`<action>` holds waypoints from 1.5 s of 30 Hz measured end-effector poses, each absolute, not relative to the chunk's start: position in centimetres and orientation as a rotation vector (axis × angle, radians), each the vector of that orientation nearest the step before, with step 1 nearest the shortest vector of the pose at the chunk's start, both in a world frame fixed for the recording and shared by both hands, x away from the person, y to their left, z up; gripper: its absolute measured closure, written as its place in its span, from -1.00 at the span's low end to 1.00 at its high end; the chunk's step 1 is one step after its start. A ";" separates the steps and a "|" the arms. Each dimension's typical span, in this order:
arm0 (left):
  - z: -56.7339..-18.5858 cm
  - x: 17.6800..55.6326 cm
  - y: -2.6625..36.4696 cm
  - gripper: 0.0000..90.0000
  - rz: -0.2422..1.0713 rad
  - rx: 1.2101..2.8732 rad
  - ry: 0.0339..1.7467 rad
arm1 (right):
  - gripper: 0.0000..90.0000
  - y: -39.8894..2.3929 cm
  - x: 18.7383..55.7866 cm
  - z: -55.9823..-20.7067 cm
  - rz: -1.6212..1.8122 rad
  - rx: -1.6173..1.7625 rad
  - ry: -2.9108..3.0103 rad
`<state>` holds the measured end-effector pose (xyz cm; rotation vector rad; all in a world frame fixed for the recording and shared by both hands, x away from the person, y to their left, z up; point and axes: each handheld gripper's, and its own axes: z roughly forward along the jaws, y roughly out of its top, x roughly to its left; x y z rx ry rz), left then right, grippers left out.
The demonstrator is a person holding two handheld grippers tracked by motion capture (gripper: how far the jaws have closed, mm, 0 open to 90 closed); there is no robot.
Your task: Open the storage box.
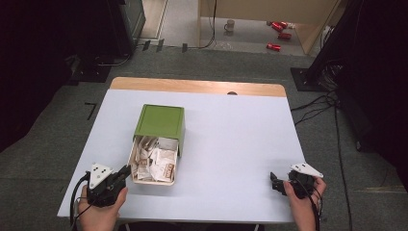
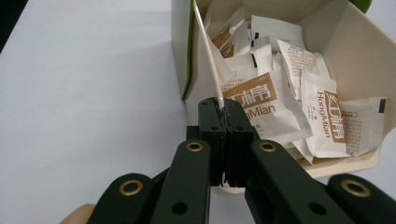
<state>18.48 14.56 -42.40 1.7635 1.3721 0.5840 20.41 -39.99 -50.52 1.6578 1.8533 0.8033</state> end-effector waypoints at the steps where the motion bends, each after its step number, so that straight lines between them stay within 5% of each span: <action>1: -42.4 18.5 14.6 1.00 0.584 1.764 1.372 | -0.91 -40.0 20.4 -50.5 0.803 1.658 1.853; 21: -42.1 16.8 15.4 0.98 0.546 1.764 1.365 | -0.91 -40.0 20.4 -50.5 0.801 1.661 1.854; 24: -41.8 17.0 16.1 0.50 0.488 1.733 1.340 | -0.91 -40.0 20.4 -50.5 0.802 1.662 1.854; 25: -41.6 17.1 16.2 0.50 0.492 1.729 1.336 | -0.91 -40.0 20.4 -50.5 0.802 1.661 1.854; 26: -41.5 17.1 16.2 0.24 0.491 1.731 1.334 | -0.91 -40.0 20.4 -50.5 0.802 1.661 1.853; 28: -41.3 17.2 16.4 0.11 0.489 1.722 1.329 | -0.91 -40.0 20.4 -50.5 0.802 1.661 1.853; 45: -40.2 17.5 17.0 -0.06 0.512 1.696 1.296 | -0.91 -40.0 20.4 -50.5 0.801 1.662 1.854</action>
